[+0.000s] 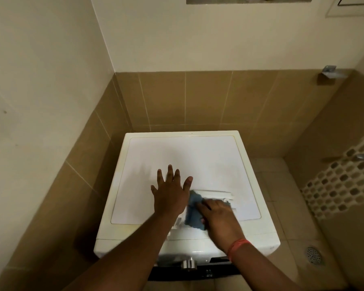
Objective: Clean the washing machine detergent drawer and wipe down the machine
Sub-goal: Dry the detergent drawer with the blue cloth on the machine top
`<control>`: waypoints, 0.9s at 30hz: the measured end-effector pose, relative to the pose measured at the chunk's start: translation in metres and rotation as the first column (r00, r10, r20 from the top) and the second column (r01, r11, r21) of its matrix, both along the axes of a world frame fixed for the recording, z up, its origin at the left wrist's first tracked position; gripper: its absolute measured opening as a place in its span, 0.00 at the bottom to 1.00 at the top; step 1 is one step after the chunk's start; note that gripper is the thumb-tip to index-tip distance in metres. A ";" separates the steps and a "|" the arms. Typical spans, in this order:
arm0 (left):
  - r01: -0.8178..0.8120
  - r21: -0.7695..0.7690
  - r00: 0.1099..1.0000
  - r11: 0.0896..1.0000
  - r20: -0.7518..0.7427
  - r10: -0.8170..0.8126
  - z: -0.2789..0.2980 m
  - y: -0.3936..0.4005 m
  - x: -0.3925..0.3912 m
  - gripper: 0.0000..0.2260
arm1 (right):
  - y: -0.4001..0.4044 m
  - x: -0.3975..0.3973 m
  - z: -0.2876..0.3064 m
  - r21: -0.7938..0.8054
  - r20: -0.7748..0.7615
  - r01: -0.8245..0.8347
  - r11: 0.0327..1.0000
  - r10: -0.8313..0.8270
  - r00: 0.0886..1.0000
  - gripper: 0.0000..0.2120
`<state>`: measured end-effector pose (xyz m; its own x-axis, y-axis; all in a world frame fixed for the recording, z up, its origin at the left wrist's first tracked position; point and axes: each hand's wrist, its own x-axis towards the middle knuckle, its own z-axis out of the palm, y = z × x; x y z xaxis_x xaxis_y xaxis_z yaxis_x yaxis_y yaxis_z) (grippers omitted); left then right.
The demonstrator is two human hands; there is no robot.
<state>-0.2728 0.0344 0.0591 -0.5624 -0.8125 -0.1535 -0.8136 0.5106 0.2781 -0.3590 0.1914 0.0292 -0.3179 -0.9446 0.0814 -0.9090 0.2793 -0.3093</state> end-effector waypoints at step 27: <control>-0.052 0.024 0.997 0.998 -0.048 0.054 0.003 0.001 -0.003 0.34 | 0.048 -0.038 -0.008 -0.030 0.095 0.213 0.977 -0.209 0.973 0.30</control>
<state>-0.2754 0.0359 0.0619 -0.5259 -0.8380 -0.1456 -0.8245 0.4602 0.3292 -0.3973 0.2390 0.0211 -0.5173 -0.8521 0.0794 -0.7987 0.4475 -0.4023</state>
